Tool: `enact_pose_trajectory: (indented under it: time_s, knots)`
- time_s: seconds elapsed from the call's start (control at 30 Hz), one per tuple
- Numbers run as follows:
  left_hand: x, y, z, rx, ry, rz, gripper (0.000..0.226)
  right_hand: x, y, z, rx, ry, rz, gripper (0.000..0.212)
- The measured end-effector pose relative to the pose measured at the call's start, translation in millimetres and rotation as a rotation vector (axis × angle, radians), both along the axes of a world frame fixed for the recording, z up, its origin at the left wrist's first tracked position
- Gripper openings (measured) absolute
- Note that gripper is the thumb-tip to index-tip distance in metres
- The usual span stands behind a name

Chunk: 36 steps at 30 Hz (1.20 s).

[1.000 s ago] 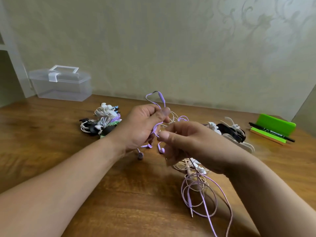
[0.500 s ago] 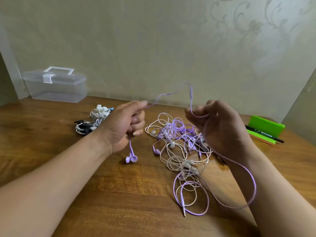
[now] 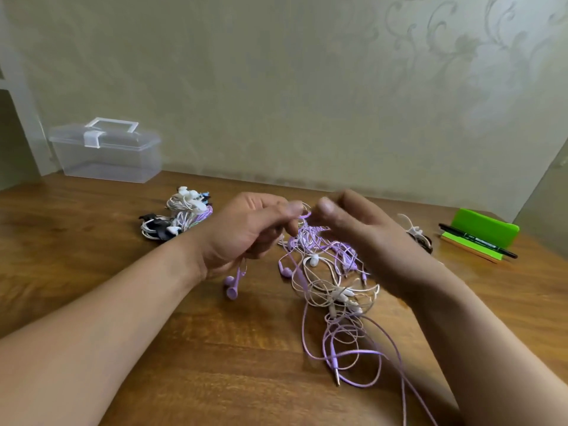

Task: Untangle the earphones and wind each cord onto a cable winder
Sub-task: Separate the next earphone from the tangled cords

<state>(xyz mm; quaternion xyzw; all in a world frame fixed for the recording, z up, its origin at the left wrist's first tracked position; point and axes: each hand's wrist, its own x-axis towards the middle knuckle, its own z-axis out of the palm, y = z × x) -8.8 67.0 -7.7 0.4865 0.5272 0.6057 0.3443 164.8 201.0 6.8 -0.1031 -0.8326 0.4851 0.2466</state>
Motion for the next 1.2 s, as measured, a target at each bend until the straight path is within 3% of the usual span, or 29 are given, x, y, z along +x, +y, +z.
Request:
enact_pose_trajectory:
  time_s: [0.1, 0.23, 0.33, 0.4, 0.47, 0.53, 0.63, 0.8, 0.93, 1.0, 1.13, 1.2]
  knots:
    - [5, 0, 0, -0.018, 0.097, -0.011, 0.035, -7, -11, -7, -0.059, -0.064, 0.148, 0.048]
    - [1, -1, 0, -0.040, 0.166, 0.007, 0.038, -6, -8, -9, 0.318, -0.153, -0.025, 0.037]
    - [0, -3, 2, -0.025, 0.166, 0.004, 0.030, -3, -6, -4, 0.466, -0.143, -0.163, 0.038]
    - [-1, -3, 2, -0.022, 0.170, -0.001, 0.029, -2, -6, -3, 0.487, -0.123, -0.137, 0.035]
    - [-1, -2, 0, -0.027, 0.155, -0.020, 0.035, -3, -5, -2, 0.348, -0.049, -0.047, 0.030]
    - [-3, -2, -2, -0.042, 0.098, -0.020, 0.042, -4, -2, 1, 0.050, 0.093, -0.024, 0.031]
    - [-6, -5, 0, -0.062, 0.022, -0.078, 0.032, -4, 9, 3, -0.377, 0.228, -0.039, 0.031]
    - [-7, -11, 2, -0.086, 0.017, -0.205, 0.018, -1, 17, 4, -0.469, 0.209, -0.059, 0.035]
    - [-9, -16, 4, -0.135, 0.002, -0.287, 0.020, 0, 27, 7, -0.543, 0.279, -0.155, 0.039]
    - [-7, -17, 4, -0.157, 0.002, -0.293, 0.020, 0, 31, 6, -0.479, 0.286, -0.242, 0.033]
    - [-3, -15, 5, -0.176, 0.055, -0.258, 0.022, 4, 26, 1, 0.137, 0.177, -0.542, 0.024]
    - [0, -14, 5, -0.180, 0.088, -0.246, 0.022, 4, 16, 2, 0.297, 0.193, -0.477, 0.026]
